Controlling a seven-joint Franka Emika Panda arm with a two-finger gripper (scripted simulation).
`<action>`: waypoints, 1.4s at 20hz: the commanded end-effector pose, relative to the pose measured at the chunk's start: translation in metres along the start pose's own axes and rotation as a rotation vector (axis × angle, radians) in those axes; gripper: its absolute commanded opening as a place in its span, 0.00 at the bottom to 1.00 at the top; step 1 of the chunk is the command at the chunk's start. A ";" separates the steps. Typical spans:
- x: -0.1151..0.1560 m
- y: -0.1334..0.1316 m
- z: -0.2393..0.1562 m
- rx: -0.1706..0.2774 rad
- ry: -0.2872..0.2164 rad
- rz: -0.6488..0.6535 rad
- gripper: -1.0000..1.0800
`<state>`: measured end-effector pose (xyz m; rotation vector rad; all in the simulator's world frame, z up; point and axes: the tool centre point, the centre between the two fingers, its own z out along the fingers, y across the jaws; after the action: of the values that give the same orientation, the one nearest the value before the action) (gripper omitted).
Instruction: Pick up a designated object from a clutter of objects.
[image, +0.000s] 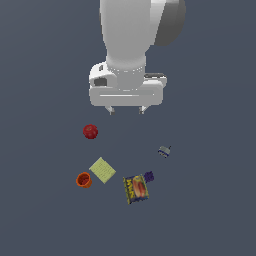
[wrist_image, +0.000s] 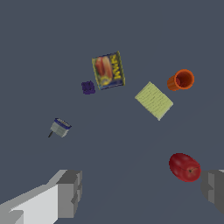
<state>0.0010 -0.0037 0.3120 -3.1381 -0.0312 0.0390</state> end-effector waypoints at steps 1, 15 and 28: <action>0.000 0.000 0.000 0.000 0.000 0.000 0.96; 0.002 -0.020 -0.007 -0.009 0.004 -0.076 0.96; -0.004 0.035 0.050 0.009 0.009 -0.064 0.96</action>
<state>-0.0017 -0.0285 0.2721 -3.1278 -0.1361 0.0258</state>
